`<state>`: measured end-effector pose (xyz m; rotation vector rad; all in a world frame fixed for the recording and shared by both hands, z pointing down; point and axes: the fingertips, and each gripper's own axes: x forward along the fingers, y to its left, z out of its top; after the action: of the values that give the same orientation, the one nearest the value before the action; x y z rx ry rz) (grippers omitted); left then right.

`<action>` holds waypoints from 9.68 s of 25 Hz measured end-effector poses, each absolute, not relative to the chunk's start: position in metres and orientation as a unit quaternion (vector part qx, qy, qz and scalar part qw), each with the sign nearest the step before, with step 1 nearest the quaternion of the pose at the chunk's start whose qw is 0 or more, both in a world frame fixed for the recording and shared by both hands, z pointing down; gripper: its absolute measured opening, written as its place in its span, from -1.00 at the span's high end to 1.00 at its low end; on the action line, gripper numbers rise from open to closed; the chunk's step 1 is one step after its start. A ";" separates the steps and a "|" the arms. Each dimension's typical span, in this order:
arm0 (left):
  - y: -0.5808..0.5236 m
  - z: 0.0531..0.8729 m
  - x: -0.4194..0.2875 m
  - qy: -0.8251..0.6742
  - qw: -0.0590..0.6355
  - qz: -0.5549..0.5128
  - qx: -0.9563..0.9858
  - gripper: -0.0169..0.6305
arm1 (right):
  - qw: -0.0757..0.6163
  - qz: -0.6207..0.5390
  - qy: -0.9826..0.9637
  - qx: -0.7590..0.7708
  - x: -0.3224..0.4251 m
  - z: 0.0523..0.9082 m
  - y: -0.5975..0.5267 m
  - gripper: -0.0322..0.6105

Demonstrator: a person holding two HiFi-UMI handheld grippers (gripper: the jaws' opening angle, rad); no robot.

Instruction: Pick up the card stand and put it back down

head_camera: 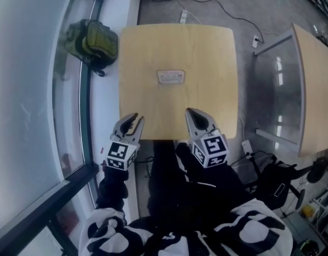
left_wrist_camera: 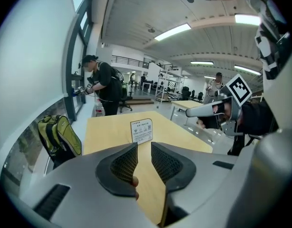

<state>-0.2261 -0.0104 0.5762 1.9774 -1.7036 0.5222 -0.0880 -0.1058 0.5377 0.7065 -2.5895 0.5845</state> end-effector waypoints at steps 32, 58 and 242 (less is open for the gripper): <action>-0.138 0.660 -0.237 -0.320 0.182 0.289 0.884 -0.29 | 0.214 0.221 -0.902 0.303 -0.087 0.569 -0.129 0.84; -0.215 0.658 -0.189 -0.346 0.184 0.110 0.913 0.29 | 0.235 0.223 -0.900 0.292 -0.078 0.586 -0.131 0.84; -0.234 0.552 0.029 -0.251 0.097 0.134 0.954 0.89 | 0.143 0.229 -0.777 0.568 0.114 0.550 -0.139 0.83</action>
<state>0.0285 -0.2339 0.5516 2.8244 -0.7445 0.3974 0.1138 -0.1387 0.5497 1.6384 -2.2417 0.6615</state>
